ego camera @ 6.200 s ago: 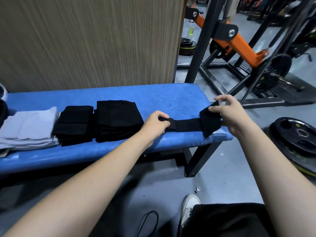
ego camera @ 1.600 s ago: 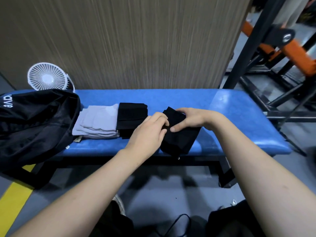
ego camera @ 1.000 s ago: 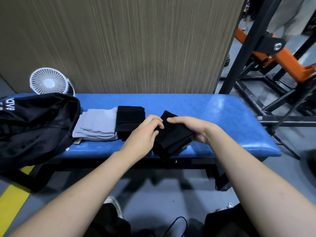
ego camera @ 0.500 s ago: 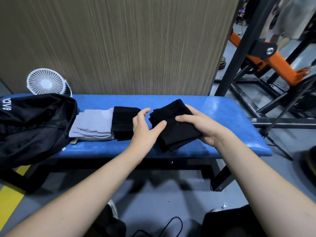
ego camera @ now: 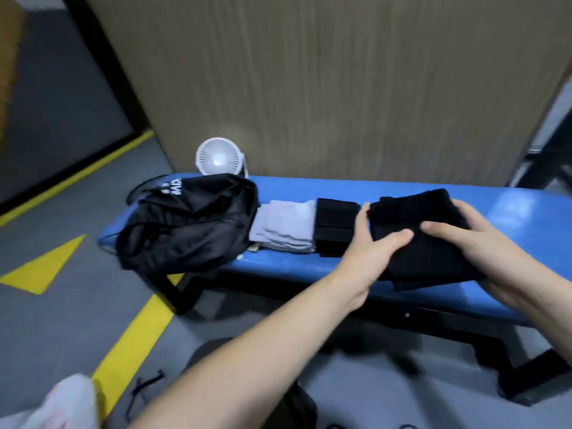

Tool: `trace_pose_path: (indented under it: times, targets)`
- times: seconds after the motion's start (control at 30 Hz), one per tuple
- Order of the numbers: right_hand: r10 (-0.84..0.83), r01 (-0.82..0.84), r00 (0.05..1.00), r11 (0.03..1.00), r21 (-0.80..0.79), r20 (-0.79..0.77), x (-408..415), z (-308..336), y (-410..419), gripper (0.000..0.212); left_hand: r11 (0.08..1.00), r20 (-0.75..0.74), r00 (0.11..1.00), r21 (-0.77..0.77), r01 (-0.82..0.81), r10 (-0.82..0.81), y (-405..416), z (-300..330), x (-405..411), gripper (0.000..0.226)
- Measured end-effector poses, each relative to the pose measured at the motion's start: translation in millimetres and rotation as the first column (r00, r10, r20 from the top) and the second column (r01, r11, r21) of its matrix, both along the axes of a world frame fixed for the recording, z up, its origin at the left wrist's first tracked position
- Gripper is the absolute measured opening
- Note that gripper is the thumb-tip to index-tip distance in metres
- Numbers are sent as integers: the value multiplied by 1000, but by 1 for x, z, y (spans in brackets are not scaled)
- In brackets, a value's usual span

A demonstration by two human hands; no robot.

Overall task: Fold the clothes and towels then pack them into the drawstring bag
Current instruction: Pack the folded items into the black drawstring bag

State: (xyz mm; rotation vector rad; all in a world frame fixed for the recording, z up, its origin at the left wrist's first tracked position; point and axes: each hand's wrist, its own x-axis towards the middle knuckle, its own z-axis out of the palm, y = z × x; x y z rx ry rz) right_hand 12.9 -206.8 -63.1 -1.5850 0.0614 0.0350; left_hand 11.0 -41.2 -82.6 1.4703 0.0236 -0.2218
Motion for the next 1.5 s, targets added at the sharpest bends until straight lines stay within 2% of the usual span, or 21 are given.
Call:
trace_pose_path:
  times: [0.1, 0.37, 0.53, 0.67, 0.77, 0.97, 1.1, 1.3, 1.4, 1.5]
  targets:
    - [28, -28, 999, 1000, 11, 32, -3, 9, 41, 37, 996, 28, 997, 57, -67, 65, 41, 12, -13, 88]
    - [200, -209, 977, 969, 136, 73, -7, 26, 181, 33, 979, 157, 968, 20, -202, 196, 195, 38, -28, 65]
    - [292, -289, 956, 943, 167, 4, 39, 23, 286, 31, 946, 115, 942, 40, -322, 316, 292, 46, -10, 50]
    - [355, -346, 935, 924, 162, -28, 91, 5, 360, 49, 909, 29, 914, 97, -405, 404, 361, 45, 16, 49]
    - [411, -403, 907, 910, 99, -90, 124, -16, 400, 66, 889, -7, 901, 166, -427, 434, 399, 31, 40, 47]
    - [433, -443, 894, 893, -83, -116, 175, -58, 441, 62, 876, -60, 889, 213, -432, 453, 435, 0, 83, 44]
    - [520, -526, 849, 809, -262, -99, 187, -66, 439, 61, 864, -42, 881, 225, -451, 471, 444, -19, 105, 47]
    - [584, -565, 803, 683, -462, -119, 207, -71, 425, 96, 863, 9, 877, 172, -475, 480, 436, -28, 135, 42]
    - [598, -527, 798, 630, -570, -75, 221, -78, 423, 103, 872, 55, 886, 161, -462, 460, 428, -30, 148, 41]
    - [614, -476, 789, 612, -631, 0, 225, -80, 417, 124, 851, 85, 885, 249, -463, 457, 427, -28, 156, 38]
